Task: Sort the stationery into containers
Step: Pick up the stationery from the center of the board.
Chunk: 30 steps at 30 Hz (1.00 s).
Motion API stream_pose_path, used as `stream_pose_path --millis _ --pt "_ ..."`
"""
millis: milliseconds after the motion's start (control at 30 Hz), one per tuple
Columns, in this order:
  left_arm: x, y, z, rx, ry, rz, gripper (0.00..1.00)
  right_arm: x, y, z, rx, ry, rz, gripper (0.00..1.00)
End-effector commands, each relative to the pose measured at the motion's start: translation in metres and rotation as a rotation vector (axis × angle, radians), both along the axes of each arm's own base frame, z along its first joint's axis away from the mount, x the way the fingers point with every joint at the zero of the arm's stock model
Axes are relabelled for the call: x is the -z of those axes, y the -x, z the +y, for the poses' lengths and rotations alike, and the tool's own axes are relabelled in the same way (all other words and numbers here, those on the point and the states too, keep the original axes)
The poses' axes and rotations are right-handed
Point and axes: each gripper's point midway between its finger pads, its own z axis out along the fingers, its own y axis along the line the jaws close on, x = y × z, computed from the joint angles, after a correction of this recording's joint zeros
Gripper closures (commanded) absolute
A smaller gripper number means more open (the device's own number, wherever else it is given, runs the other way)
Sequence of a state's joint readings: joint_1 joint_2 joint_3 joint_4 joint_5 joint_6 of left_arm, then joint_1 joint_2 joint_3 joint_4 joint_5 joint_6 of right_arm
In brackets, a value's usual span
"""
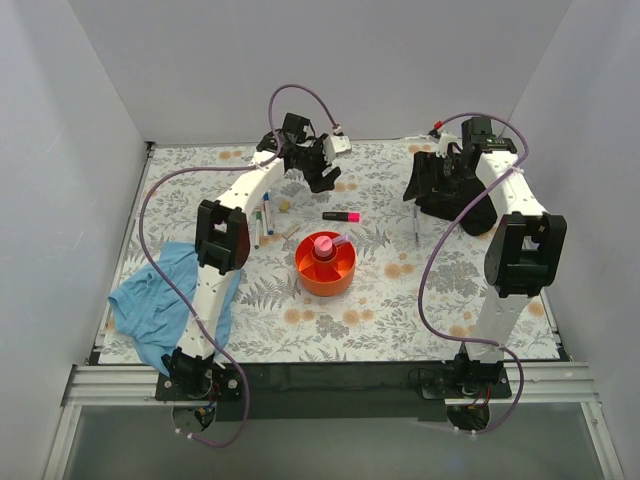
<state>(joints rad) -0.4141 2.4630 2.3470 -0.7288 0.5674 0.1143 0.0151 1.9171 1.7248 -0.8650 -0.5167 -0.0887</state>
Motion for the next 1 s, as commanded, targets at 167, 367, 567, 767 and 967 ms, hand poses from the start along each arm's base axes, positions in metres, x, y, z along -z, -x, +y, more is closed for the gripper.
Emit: stream_pose_path --millis 167,367,567,767,967 --pt "-0.009 0.05 -0.041 0.284 0.076 -0.007 0.32 -0.013 0.006 -0.006 0.007 -0.091 -0.006 0.05" --pt "0.005 0.068 -0.047 0.314 0.073 0.045 0.37 -0.009 0.013 -0.008 0.01 -0.101 0.015 0.06" --pt "0.021 0.081 -0.053 0.331 0.058 0.089 0.39 -0.006 0.011 -0.014 0.028 -0.115 0.027 0.06" --pt "0.035 0.081 -0.056 0.321 0.052 0.123 0.4 -0.002 0.008 -0.017 0.036 -0.128 0.039 0.06" --pt "0.049 0.079 -0.062 0.319 0.05 0.135 0.41 0.004 0.01 -0.022 0.053 -0.137 0.06 0.06"
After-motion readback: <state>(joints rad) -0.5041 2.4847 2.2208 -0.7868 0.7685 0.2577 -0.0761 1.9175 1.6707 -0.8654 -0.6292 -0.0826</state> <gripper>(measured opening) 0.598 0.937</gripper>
